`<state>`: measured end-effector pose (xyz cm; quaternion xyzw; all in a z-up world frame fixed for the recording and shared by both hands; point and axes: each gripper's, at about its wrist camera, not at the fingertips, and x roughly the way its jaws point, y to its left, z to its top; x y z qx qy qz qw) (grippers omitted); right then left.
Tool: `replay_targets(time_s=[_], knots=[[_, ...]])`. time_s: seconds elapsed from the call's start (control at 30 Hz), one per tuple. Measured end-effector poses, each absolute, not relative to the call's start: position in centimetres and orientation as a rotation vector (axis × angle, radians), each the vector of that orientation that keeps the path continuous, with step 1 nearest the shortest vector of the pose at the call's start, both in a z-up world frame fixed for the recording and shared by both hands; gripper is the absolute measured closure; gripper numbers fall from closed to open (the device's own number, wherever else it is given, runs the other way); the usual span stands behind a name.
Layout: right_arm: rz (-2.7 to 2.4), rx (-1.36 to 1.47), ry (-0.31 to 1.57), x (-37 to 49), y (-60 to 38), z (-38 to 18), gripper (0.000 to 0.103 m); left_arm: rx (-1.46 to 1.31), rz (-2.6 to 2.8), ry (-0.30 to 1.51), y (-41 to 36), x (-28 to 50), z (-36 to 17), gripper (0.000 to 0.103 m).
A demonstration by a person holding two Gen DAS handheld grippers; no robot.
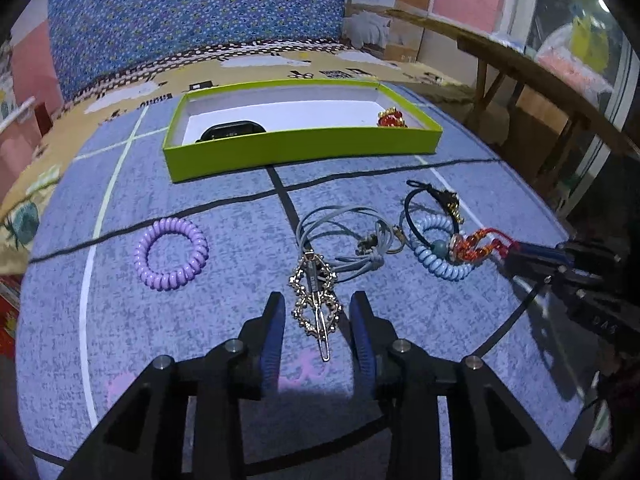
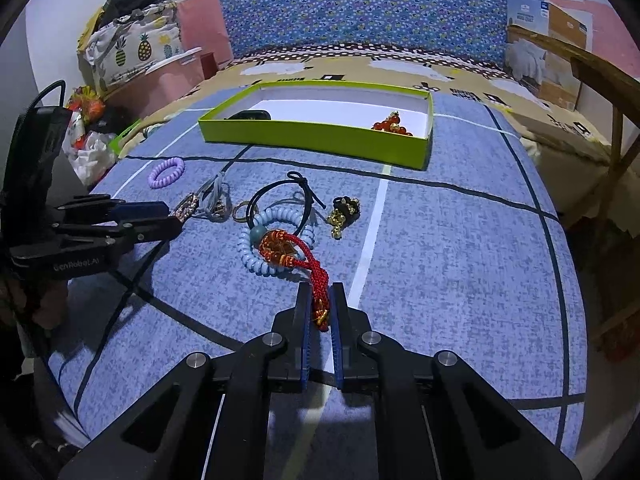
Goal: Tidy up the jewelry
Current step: 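Lift the hairpin and red tassel and carry them toward the green box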
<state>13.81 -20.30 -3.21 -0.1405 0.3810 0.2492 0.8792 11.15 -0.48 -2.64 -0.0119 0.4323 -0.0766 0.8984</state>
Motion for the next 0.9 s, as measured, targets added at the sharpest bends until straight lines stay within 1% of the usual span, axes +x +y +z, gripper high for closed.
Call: replay_targets(time_s=[0.1, 0.13, 0.17, 0.3, 0.37, 0.7, 0.9], knots=[[0.52, -0.293, 0.794, 13.8, -20.3, -3.2, 0.095, 0.057, -0.138, 0.9, -1.5, 11.2, -2.7, 0.068], [0.521, -0.293, 0.793, 13.8, -20.3, -3.2, 0.095, 0.081, -0.135, 0.9, -1.8, 11.1, -2.7, 0.069], [0.521, -0.293, 0.793, 13.8, -20.3, -3.2, 0.095, 0.093, -0.141, 0.899, -2.0, 11.1, -2.7, 0.076], [0.524, -0.293, 0.79, 13.6, -20.2, -3.1, 0.095, 0.11, -0.15, 0.897, -2.2, 10.7, -2.6, 0.076], [0.523, -0.29, 0.787, 13.4, -20.3, -3.1, 0.095, 0.102, -0.157, 0.891, -1.9, 10.4, -2.5, 0.08], [0.508, -0.254, 0.755, 12.7, -20.9, -2.2, 0.095, 0.019, -0.192, 0.826, -0.5, 8.5, -1.5, 0.08], [0.506, -0.228, 0.725, 12.2, -21.3, -1.4, 0.098, -0.029, -0.201, 0.766, 0.3, 7.3, 0.0, 0.08]])
